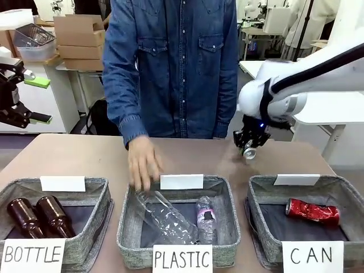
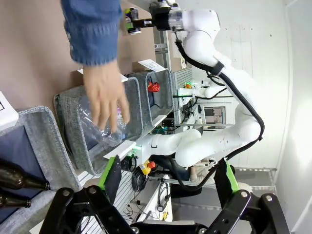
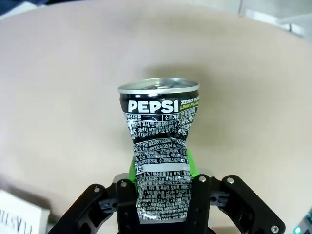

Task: Sort the can waste into the basket.
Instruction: Pick up the can waste from the table and place it in the right Fabric basket.

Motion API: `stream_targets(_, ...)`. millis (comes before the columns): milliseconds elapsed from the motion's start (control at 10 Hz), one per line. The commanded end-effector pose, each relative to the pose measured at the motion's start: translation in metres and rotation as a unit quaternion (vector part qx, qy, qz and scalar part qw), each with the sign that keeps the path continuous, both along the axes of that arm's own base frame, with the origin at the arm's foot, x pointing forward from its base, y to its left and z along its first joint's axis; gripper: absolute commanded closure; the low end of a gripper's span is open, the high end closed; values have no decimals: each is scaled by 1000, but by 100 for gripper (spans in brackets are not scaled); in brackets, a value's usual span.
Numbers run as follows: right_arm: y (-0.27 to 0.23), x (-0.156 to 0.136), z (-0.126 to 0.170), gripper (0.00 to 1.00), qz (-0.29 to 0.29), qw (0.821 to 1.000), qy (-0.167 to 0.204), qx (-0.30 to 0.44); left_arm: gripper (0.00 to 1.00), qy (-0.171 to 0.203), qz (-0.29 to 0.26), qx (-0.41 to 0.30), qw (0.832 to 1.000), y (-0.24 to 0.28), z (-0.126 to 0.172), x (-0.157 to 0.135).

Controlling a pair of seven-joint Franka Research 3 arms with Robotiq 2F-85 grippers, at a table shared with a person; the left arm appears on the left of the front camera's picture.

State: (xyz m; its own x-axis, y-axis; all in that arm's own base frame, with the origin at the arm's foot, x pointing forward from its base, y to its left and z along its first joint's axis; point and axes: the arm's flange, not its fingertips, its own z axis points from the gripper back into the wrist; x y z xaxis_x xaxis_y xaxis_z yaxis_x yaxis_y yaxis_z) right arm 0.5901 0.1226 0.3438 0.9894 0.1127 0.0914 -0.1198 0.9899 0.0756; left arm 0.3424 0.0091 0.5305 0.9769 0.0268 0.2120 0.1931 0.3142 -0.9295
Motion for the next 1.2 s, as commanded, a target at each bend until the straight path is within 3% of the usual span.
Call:
stream_targets(0,-39,-66,76,100,87,995,-1,51,0,-8,-9,2,1000,1,0,0)
stream_targets(100,-53,-109,111,100,135,987,41,71,0,-8,-9,2,1000,1,0,0)
stream_targets(300,-69,-178,144,100,176,973,81,123,0,-8,-9,2,1000,1,0,0)
stream_targets(600,-77,-245,141,100,266,958,86,68,0,-8,-9,2,1000,1,0,0)
stream_targets(800,-80,-259,133,100,324,940,77,72,0,-8,-9,2,1000,1,0,0)
stream_targets(1100,-80,-260,132,100,320,941,82,69,0,-8,-9,2,1000,1,0,0)
